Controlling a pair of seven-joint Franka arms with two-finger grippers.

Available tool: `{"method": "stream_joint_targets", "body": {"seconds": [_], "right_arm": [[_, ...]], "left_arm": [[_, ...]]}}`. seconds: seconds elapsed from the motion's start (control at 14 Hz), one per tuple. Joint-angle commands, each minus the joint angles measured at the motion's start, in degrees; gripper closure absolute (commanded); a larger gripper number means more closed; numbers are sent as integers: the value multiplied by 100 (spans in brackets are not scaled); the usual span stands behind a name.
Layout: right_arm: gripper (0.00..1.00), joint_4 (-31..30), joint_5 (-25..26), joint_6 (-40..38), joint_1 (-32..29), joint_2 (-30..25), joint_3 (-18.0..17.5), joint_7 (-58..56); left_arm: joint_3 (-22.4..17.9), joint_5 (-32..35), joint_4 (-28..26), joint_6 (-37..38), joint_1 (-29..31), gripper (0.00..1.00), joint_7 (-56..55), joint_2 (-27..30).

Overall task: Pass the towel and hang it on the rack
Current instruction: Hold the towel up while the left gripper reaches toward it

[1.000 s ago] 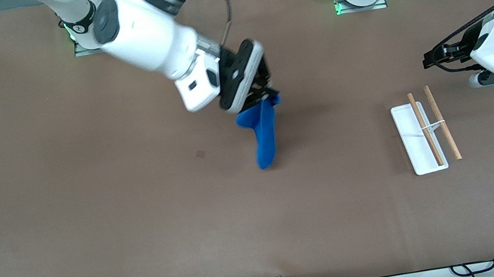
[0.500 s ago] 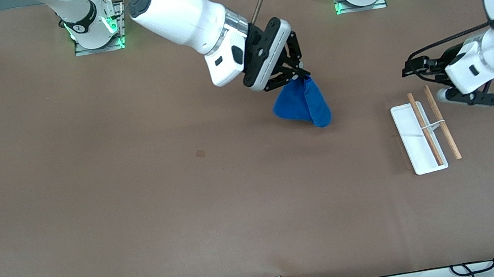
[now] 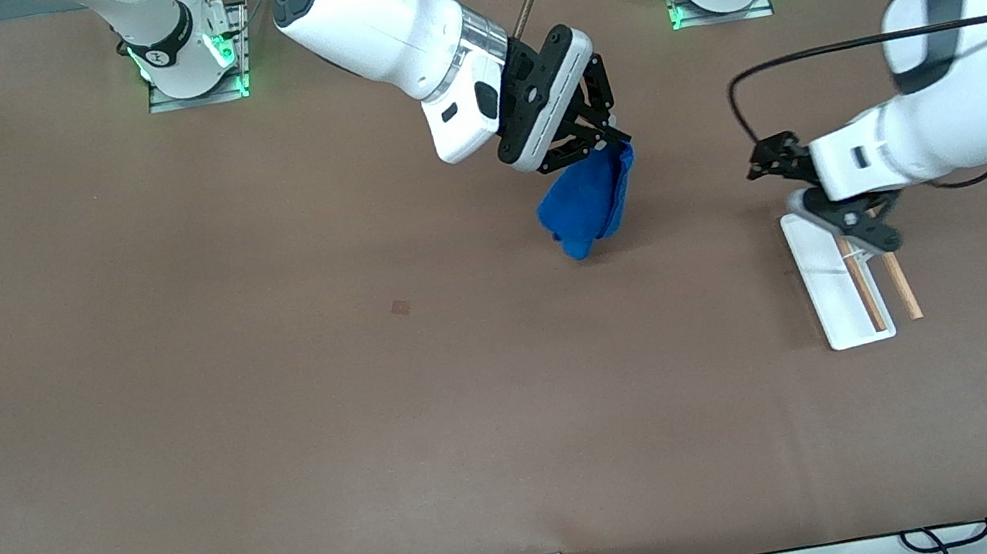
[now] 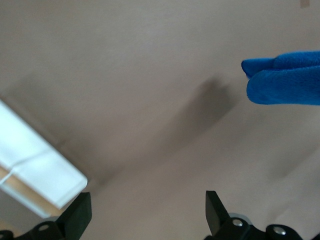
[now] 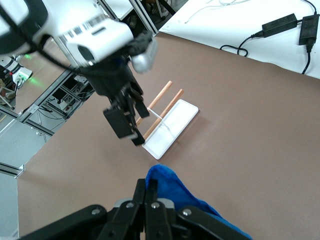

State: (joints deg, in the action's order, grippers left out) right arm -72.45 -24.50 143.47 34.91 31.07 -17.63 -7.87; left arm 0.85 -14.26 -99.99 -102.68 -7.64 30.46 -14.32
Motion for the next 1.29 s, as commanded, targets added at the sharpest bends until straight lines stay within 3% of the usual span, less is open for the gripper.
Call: {"method": "stream_joint_targets", "body": {"seconds": [0.0, 0.29, 0.57, 1.0, 1.21], "right_arm": [[100, 153, -90, 23, 42, 66, 5, 32], [100, 153, -81, 23, 33, 66, 5, 32], [100, 153, -72, 23, 33, 66, 5, 32], [100, 153, -72, 23, 33, 57, 5, 32], [100, 153, -64, 23, 33, 57, 5, 32]], "left_arm": [[230, -278, -485, -629, 113, 0, 757, 79], [231, -1112, -899, -1281, 131, 0, 2416, -35], [231, -2632, -1575, -1685, 148, 0, 4324, -44], [249, -4337, -1752, -1738, 52, 0, 6583, -703], [249, -4577, -1823, -1852, -132, 0, 6920, -730]]}}
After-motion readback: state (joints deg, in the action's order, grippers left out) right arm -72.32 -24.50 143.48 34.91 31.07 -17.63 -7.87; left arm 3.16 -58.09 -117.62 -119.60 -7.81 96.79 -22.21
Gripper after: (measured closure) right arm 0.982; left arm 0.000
